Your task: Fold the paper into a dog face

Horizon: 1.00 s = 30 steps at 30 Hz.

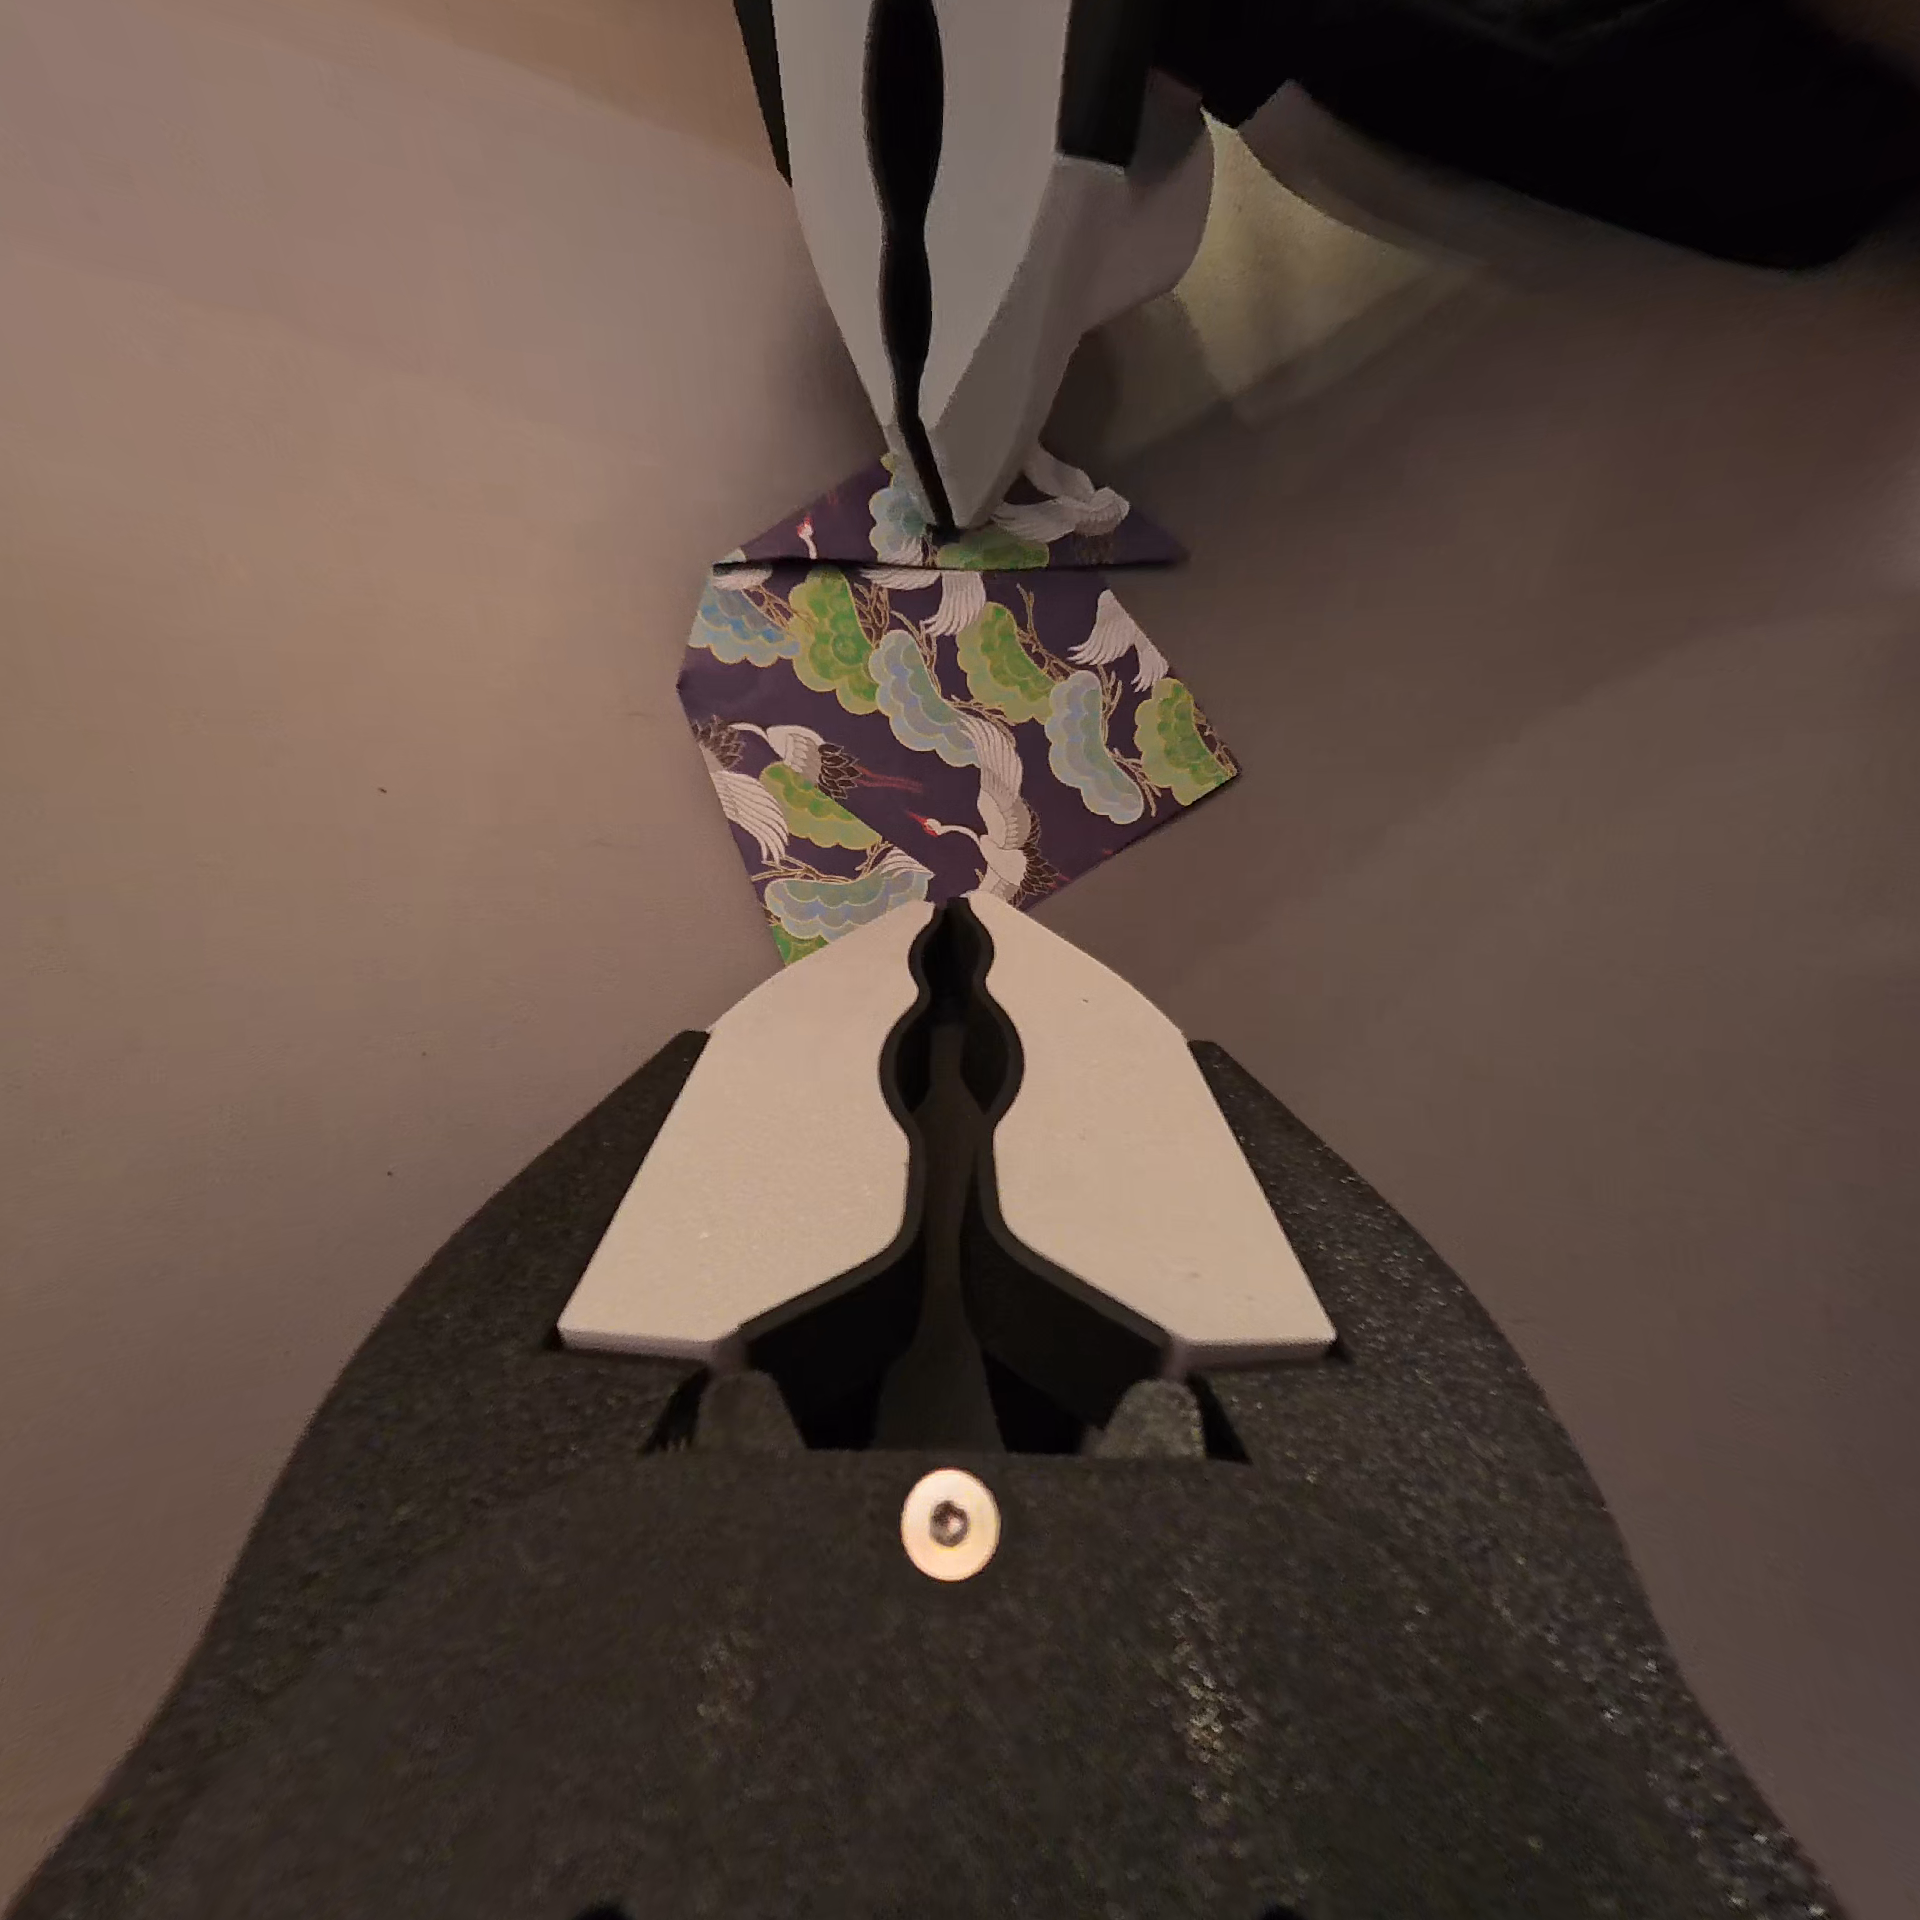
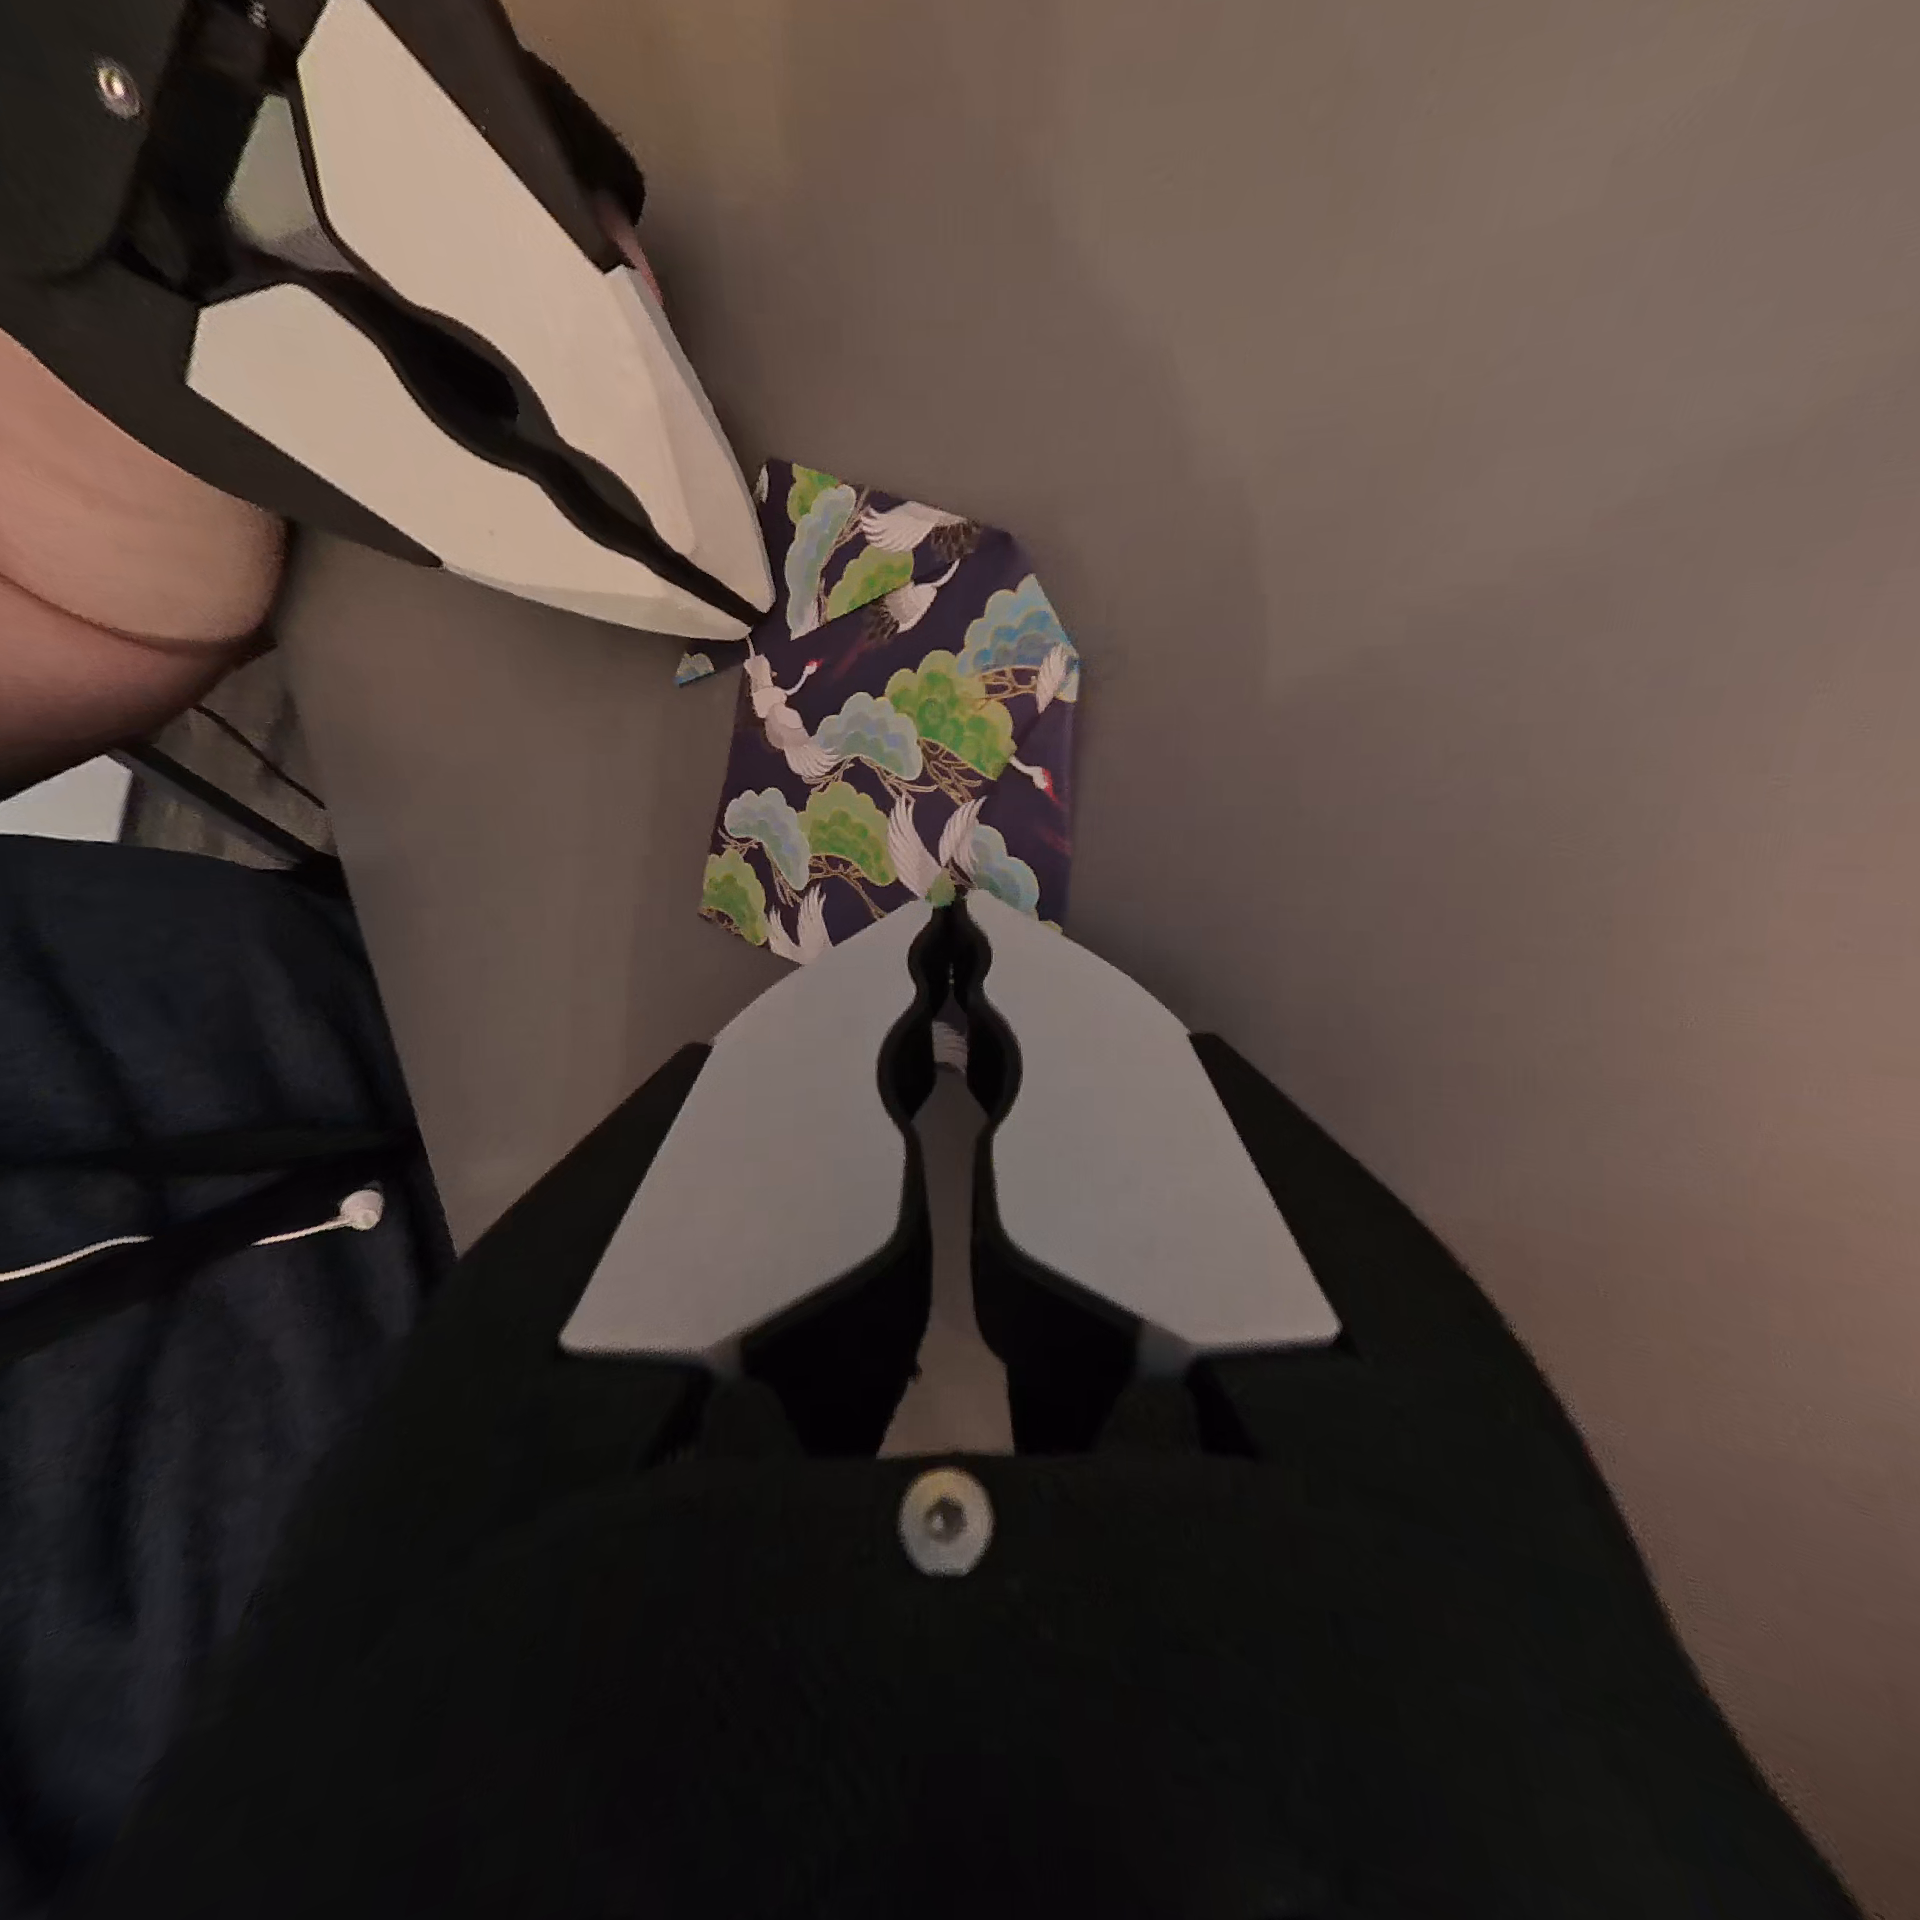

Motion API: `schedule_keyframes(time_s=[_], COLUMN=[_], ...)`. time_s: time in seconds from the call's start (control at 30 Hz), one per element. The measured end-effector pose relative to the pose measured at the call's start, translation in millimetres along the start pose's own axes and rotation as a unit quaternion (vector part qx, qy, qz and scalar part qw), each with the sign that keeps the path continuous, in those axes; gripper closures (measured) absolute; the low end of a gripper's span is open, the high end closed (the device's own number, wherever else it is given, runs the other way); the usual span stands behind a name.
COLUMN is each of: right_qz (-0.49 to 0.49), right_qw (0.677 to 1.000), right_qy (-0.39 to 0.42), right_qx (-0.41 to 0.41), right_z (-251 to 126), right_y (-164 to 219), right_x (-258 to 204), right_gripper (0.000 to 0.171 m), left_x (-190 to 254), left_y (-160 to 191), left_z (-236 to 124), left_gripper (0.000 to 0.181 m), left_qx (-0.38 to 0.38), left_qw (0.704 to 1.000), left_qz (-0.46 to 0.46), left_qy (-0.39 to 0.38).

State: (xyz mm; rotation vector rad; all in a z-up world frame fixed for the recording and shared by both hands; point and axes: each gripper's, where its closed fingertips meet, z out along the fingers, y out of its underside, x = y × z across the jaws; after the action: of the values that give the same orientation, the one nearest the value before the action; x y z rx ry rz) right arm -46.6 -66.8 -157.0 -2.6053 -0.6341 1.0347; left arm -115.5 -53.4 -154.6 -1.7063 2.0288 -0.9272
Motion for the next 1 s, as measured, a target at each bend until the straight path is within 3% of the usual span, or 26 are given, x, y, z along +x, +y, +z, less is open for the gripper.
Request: schedule_keyframes(time_s=[0.27,1.0], right_qz=[-0.052,-0.052], right_qw=[0.998,0.998], right_qy=[0.019,0.026], right_qx=[-0.002,0.019], right_z=[-3,-9], right_y=[5,15], right_x=[1,1], right_gripper=[0.168,0.169], left_x=[0,0], left_y=[0,0], left_z=[0,1], left_gripper=[0.181,0.181], left_qx=[-0.001,0.000], left_qw=[1.000,1.000], left_qz=[0.001,-0.001], left_qy=[0.003,0.003])
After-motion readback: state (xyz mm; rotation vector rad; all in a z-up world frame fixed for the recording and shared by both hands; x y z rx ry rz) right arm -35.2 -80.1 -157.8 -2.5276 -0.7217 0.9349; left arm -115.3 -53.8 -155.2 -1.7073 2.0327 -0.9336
